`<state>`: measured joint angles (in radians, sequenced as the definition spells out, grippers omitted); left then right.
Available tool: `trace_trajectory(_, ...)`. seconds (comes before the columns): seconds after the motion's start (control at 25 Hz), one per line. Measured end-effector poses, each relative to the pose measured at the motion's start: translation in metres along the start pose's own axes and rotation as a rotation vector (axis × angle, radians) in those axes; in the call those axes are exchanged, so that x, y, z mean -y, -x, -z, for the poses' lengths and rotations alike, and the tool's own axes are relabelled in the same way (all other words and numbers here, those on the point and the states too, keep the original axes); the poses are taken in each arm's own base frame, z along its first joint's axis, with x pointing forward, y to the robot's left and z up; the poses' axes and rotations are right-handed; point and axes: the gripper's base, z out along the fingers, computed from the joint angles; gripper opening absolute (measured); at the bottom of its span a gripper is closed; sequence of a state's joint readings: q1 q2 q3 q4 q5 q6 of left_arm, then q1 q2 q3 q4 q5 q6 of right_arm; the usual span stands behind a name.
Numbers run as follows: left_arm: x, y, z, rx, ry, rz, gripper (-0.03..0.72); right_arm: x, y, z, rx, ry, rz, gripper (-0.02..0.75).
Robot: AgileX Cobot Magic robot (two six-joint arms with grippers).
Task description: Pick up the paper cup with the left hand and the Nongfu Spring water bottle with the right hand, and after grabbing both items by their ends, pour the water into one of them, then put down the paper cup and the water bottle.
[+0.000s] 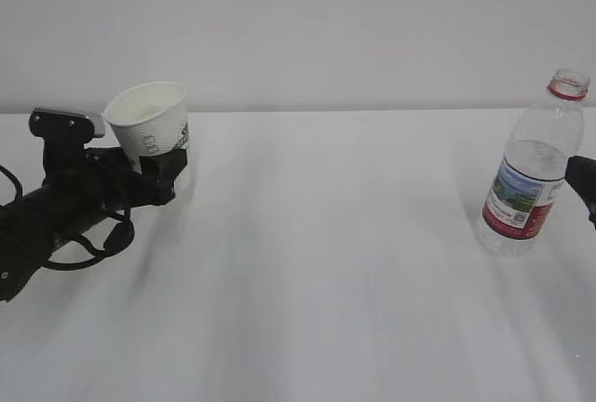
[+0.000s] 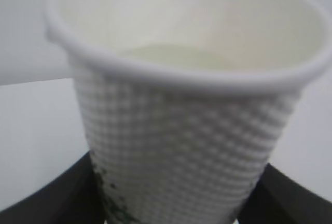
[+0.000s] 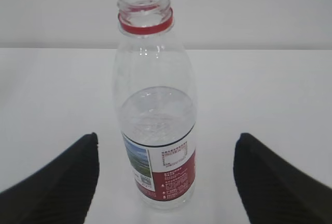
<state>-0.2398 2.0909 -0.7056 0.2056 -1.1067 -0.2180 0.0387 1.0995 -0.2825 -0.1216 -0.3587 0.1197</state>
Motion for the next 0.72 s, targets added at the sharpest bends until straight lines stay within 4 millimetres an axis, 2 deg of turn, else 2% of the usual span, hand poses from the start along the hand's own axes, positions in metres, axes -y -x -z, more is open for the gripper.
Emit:
trace_trajectory(0.24, -0.0073, -0.0051, 0.0074, -0.011, 0.090, 0.048, 0.482, 0.0000, 0.0001, 0.0000, 0.001, 0.000, 0.000, 0.602)
trace_trajectory(0.72, -0.0094, -0.0058, 0.0079, -0.010, 0.113, 0.051, 0.482, 0.0000, 0.0008, -0.0001, 0.003, 0.000, 0.000, 0.596)
